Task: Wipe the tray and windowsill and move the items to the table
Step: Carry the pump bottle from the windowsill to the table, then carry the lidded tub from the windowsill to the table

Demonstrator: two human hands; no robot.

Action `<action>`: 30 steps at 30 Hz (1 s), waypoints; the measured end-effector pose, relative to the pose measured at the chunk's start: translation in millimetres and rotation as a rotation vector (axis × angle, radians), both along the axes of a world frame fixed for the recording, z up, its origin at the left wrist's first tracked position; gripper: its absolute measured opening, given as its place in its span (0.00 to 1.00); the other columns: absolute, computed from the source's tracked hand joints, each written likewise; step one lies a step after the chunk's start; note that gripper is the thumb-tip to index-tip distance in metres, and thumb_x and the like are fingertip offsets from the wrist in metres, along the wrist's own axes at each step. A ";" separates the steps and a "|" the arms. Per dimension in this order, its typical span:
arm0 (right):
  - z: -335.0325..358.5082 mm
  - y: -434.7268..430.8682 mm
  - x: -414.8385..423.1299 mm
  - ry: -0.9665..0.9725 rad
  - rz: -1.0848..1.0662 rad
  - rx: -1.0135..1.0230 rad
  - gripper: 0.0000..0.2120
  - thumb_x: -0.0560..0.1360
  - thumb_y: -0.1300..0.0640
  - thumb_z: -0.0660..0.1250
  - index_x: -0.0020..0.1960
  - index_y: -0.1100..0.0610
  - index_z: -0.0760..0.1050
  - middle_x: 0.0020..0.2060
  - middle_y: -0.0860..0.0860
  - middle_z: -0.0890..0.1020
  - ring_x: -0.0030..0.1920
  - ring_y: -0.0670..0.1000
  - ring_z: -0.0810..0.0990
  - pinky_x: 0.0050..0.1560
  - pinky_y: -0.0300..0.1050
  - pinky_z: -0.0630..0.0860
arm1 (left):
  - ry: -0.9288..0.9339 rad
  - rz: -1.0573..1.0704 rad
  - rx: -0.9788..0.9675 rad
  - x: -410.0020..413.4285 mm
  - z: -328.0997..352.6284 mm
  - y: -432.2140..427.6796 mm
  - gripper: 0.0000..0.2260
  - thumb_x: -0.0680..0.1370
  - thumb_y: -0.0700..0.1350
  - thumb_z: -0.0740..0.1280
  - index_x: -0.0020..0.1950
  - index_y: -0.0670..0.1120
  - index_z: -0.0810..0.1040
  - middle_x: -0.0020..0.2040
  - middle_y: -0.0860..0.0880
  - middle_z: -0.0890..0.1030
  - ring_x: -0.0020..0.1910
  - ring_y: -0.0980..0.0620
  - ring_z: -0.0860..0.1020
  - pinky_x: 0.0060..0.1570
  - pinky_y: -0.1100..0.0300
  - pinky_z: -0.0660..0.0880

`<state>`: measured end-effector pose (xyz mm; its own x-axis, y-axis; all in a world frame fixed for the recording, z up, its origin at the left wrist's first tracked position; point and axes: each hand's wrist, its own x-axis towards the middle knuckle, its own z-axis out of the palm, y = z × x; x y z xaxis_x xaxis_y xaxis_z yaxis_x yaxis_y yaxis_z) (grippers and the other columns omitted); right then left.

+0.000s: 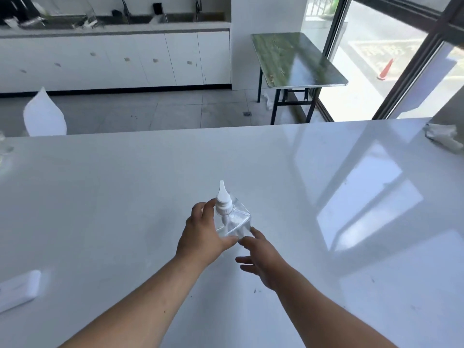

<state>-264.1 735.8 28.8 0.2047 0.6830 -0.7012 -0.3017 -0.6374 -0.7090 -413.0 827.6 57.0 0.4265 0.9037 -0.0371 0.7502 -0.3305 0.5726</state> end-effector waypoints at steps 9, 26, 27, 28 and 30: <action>60.1 -33.2 61.4 -0.705 0.040 0.097 0.27 0.78 0.45 0.66 0.77 0.44 0.68 0.71 0.50 0.78 0.59 0.50 0.78 0.55 0.47 0.76 | -0.078 0.020 0.071 -11.9 93.1 26.1 0.39 0.67 0.75 0.66 0.74 0.59 0.68 0.74 0.57 0.70 0.73 0.52 0.67 0.64 0.54 0.70; 151.5 -513.3 313.1 -1.242 -0.527 -0.366 0.31 0.74 0.31 0.64 0.73 0.45 0.71 0.71 0.45 0.75 0.73 0.51 0.69 0.64 0.52 0.72 | 0.024 -0.931 0.124 417.3 157.6 -308.7 0.33 0.71 0.64 0.73 0.74 0.59 0.68 0.75 0.57 0.69 0.72 0.51 0.67 0.57 0.49 0.75; 145.5 -552.1 318.9 -1.226 -0.562 -0.406 0.32 0.75 0.31 0.64 0.73 0.46 0.72 0.70 0.45 0.75 0.72 0.52 0.69 0.65 0.52 0.71 | 0.027 -0.982 0.115 438.3 153.3 -346.4 0.34 0.71 0.64 0.73 0.74 0.59 0.68 0.75 0.57 0.69 0.72 0.51 0.68 0.57 0.49 0.75; 139.5 -589.4 324.4 -1.211 -0.592 -0.443 0.32 0.75 0.32 0.64 0.73 0.47 0.72 0.70 0.46 0.76 0.72 0.53 0.69 0.67 0.51 0.71 | 0.031 -1.032 0.103 457.3 148.7 -384.2 0.34 0.71 0.64 0.73 0.74 0.59 0.68 0.75 0.57 0.69 0.71 0.51 0.69 0.57 0.49 0.74; 127.9 -660.1 335.3 -1.167 -0.665 -0.511 0.31 0.75 0.32 0.65 0.72 0.48 0.72 0.68 0.48 0.77 0.71 0.54 0.69 0.66 0.52 0.72 | 0.040 -1.139 0.089 491.9 138.0 -458.9 0.34 0.71 0.63 0.74 0.74 0.58 0.69 0.75 0.57 0.70 0.70 0.52 0.70 0.57 0.50 0.74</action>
<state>71.2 75.7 156.7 0.9982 -0.0367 -0.0477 -0.0555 -0.8674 -0.4945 78.8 368.7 195.0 0.9997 -0.0067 -0.0243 0.0062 -0.8688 0.4951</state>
